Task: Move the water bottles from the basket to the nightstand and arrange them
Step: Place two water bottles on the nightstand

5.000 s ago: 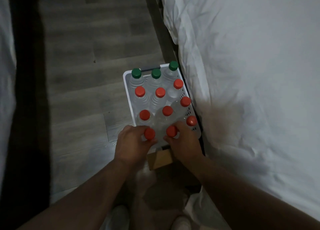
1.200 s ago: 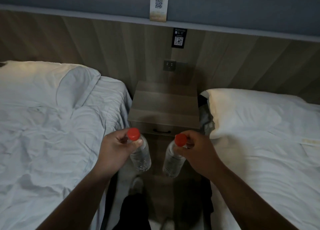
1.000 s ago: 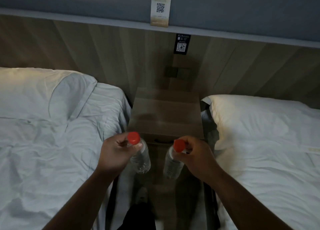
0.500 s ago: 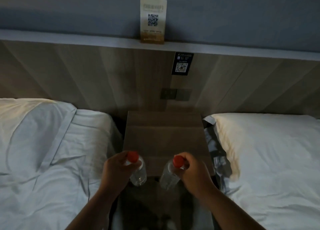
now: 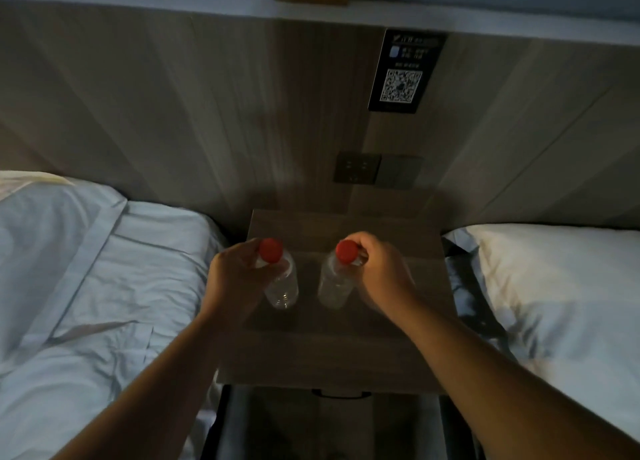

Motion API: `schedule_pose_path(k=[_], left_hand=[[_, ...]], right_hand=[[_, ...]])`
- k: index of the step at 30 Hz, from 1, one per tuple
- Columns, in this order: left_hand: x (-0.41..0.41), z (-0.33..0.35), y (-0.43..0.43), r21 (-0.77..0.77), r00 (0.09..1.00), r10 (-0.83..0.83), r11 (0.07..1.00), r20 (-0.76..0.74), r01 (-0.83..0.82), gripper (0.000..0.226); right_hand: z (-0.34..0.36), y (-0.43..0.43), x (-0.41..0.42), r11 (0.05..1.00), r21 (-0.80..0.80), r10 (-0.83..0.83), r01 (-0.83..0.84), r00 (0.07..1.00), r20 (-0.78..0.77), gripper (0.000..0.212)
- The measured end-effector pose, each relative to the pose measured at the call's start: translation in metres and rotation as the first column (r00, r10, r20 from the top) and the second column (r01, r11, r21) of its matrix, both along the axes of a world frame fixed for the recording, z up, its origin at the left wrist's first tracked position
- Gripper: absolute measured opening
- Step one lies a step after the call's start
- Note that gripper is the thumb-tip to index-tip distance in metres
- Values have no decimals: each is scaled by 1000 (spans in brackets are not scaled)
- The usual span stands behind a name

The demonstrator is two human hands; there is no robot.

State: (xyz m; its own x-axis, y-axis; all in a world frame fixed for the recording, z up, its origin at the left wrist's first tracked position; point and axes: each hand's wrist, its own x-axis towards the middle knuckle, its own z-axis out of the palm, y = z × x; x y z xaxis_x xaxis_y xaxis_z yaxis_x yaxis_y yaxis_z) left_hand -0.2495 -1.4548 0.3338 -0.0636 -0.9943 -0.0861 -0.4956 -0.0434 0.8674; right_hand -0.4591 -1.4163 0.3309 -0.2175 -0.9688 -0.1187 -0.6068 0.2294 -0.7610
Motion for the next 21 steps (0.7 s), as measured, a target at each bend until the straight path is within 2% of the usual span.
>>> schedule_pose_path(k=[3, 8, 14, 18, 21], left_hand=[[-7, -15, -15, -28, 1000, -10, 1000, -19, 9, 17], [-10, -43, -27, -43, 999, -18, 999, 31, 19, 10], [-13, -56, -32, -71, 999, -16, 997, 49, 20, 13], [-11, -73, -33, -58, 999, -33, 998, -12, 33, 33], [-8, -97, -33, -27, 995, -95, 995, -36, 94, 55]], right_hand=[[-14, -16, -2, 1000, 5, 19, -19, 999, -31, 24], [-22, -19, -3, 997, 28, 80, -79, 995, -63, 32], [-37, -25, -6, 998, 51, 37, -39, 998, 42, 32], [-60, -18, 1, 1000, 21, -17, 13, 986, 166, 25], [-87, -11, 7, 998, 53, -34, 26, 986, 164, 44]])
